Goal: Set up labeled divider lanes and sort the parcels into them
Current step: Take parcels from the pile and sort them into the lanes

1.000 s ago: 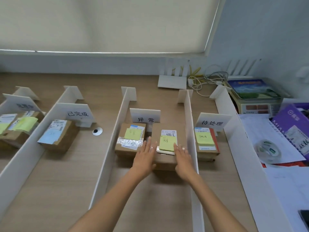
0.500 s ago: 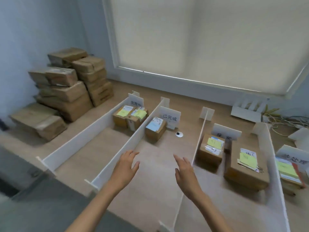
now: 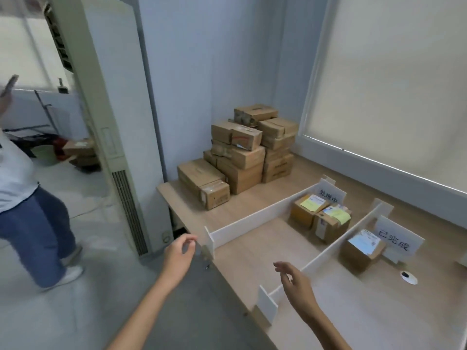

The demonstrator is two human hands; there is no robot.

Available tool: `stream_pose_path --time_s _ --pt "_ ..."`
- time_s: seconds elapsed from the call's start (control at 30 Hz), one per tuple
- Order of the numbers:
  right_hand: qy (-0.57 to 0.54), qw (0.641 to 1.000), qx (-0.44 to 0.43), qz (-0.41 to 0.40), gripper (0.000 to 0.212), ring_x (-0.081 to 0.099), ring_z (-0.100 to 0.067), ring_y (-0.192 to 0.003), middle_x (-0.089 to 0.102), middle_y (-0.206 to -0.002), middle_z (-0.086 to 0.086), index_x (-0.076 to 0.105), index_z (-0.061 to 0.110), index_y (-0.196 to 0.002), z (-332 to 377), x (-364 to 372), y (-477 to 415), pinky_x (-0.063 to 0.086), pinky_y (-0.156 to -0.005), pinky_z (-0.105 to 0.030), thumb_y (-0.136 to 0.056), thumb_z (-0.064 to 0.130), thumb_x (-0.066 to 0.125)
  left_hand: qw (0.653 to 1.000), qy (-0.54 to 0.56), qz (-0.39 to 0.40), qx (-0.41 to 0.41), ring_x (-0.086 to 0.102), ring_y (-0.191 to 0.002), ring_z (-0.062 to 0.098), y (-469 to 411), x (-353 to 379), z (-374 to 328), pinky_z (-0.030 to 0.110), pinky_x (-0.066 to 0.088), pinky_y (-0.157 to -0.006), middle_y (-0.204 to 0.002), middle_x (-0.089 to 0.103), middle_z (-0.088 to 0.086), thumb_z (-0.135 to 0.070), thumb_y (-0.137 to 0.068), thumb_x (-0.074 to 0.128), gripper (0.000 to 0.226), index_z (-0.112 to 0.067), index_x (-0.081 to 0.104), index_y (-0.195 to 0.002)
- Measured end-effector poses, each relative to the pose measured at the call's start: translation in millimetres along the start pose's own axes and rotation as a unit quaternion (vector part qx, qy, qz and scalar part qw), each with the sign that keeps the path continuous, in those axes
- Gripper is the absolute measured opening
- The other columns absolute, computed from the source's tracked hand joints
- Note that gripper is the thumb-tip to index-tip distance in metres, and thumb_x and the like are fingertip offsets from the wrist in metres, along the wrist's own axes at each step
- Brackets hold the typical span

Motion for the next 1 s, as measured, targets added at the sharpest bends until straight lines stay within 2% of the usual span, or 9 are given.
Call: stream_pose_path --time_s 0.07,0.2,0.3,0.4,0.53,0.7,0.83,0.93,1.0 --pt "0.010 1.000 -0.011 0.009 0.033 0.062 -0.005 -0.096 0.068 -0.098 0.008 0.065 0.024 -0.099 9 16 -22 0.049 -0.088 -0.025 -0.093 -0.001 0.045 1.000 0.020 -0.015 -0.011 0.058 -0.098 0.014 -15 -13 14 0.022 0.039 -0.081 -0.101 0.067 0.002 -0.008 -0.093 0.052 0.016 -0.011 0.066 -0.101" --pt "0.004 0.999 -0.020 0.035 0.029 0.062 -0.003 -0.092 0.068 -0.098 0.006 0.067 0.023 -0.099 25 52 -78 0.048 -0.083 -0.016 -0.097 0.006 0.044 0.999 0.032 -0.025 -0.028 0.060 -0.100 0.017 -64 -27 43 0.022 0.039 -0.081 -0.100 0.068 0.002 -0.006 -0.093 0.052 0.017 -0.017 0.065 -0.096" --pt "-0.037 0.998 -0.022 0.046 0.028 0.063 -0.007 -0.092 0.069 -0.098 0.007 0.066 0.027 -0.094 42 79 -132 0.051 -0.087 -0.025 -0.097 0.009 0.045 0.998 0.039 -0.031 -0.028 0.060 -0.099 0.016 -119 -33 56 0.020 0.041 -0.078 -0.100 0.067 0.001 -0.007 -0.094 0.051 0.018 -0.017 0.065 -0.095" --pt "-0.102 0.994 -0.011 0.048 0.030 0.064 -0.010 -0.092 0.071 -0.094 0.003 0.067 0.024 -0.093 57 103 -189 0.048 -0.080 -0.025 -0.095 0.005 0.045 0.998 0.042 -0.025 -0.032 0.058 -0.098 0.013 -182 -32 63 0.016 0.039 -0.075 -0.102 0.066 0.001 -0.009 -0.096 0.048 0.018 -0.014 0.065 -0.099" --pt "-0.157 0.984 0.051 0.063 0.029 0.064 -0.018 -0.093 0.070 -0.095 -0.004 0.065 0.018 -0.100 64 138 -261 0.046 -0.071 -0.022 -0.096 0.005 0.039 0.997 0.054 -0.010 -0.056 0.059 -0.099 0.014 -259 -24 77 0.020 0.041 -0.078 -0.100 0.067 0.000 -0.012 -0.097 0.047 0.018 -0.016 0.064 -0.100" --pt "-0.168 0.972 0.135 0.094 0.025 0.061 -0.021 -0.092 0.066 -0.101 -0.009 0.062 0.013 -0.106 72 183 -334 0.047 -0.070 -0.024 -0.096 0.008 0.040 0.991 0.086 0.019 -0.100 0.059 -0.099 0.020 -324 -5 104 0.027 0.044 -0.082 -0.096 0.066 0.001 -0.010 -0.097 0.045 0.019 -0.020 0.060 -0.093" --pt "-0.182 0.952 0.224 0.101 0.024 0.057 -0.027 -0.096 0.059 -0.107 -0.016 0.058 0.006 -0.111 69 218 -374 0.048 -0.078 -0.032 -0.097 0.007 0.038 0.986 0.101 0.046 -0.124 0.058 -0.094 0.022 -364 10 121 0.020 0.042 -0.077 -0.090 0.065 0.003 -0.004 -0.095 0.045 0.019 -0.014 0.060 -0.095" --pt "-0.174 0.941 0.283 0.067 0.026 0.056 -0.029 -0.100 0.057 -0.109 -0.016 0.055 0.004 -0.117 64 248 -405 0.048 -0.084 -0.037 -0.100 0.014 0.038 0.984 0.083 0.089 -0.134 0.061 -0.098 0.021 -406 23 136 0.029 0.047 -0.086 -0.092 0.068 0.000 -0.007 -0.095 0.047 0.019 -0.020 0.062 -0.095" --pt "-0.180 0.930 0.319 0.039 0.030 0.056 -0.029 -0.098 0.056 -0.109 -0.015 0.053 0.003 -0.121 63 268 -425 0.049 -0.086 -0.039 -0.099 0.020 0.042 0.982 0.065 0.122 -0.129 0.060 -0.096 0.015 -437 32 142 0.023 0.044 -0.079 -0.095 0.069 -0.002 -0.010 -0.095 0.046 0.019 -0.020 0.062 -0.098"
Point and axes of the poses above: each hand's wrist, its own y-axis away from the middle knuckle, its own x-axis out of the palm, z = x × y, the point moved 6 cm from there along -y, towards the middle knuckle
